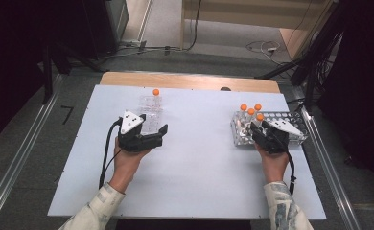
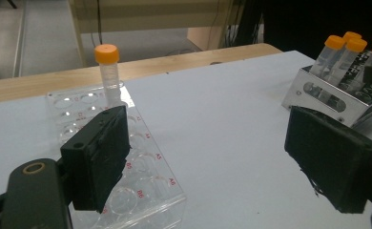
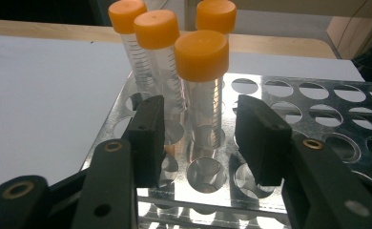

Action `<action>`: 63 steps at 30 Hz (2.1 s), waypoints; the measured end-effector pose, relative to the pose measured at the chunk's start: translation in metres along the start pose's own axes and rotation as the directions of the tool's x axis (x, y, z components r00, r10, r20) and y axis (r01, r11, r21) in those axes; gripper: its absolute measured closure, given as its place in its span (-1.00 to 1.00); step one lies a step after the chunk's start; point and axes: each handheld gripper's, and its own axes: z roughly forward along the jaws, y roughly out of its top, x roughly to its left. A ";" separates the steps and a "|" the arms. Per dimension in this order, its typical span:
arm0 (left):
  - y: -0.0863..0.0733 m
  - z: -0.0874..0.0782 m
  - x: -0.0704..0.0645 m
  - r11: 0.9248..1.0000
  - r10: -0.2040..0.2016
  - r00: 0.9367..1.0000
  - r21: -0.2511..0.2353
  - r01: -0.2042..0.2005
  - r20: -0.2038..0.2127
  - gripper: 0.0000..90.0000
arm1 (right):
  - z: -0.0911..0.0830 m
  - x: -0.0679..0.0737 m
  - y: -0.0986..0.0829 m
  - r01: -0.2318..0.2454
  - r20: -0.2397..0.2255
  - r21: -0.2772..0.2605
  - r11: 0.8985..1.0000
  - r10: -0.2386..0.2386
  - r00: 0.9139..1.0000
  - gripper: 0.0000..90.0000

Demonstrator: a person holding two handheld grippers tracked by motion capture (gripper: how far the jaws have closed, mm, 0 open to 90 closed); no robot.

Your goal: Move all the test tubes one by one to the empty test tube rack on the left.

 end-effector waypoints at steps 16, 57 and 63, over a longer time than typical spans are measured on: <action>-0.003 0.003 -0.005 1.000 0.005 1.000 0.014 -0.006 0.022 -0.66 | 0.008 0.001 -0.002 0.016 0.031 -0.023 1.000 -0.015 0.999 0.58; -0.005 0.005 -0.006 1.000 -0.001 1.000 0.024 0.000 0.030 -0.63 | -0.046 0.050 0.035 0.099 -0.145 -0.183 0.978 -0.126 0.981 0.61; -0.005 0.005 -0.007 1.000 0.000 0.999 0.027 -0.001 0.040 -0.63 | -0.035 0.078 0.032 0.136 -0.197 -0.162 0.977 -0.167 0.966 0.61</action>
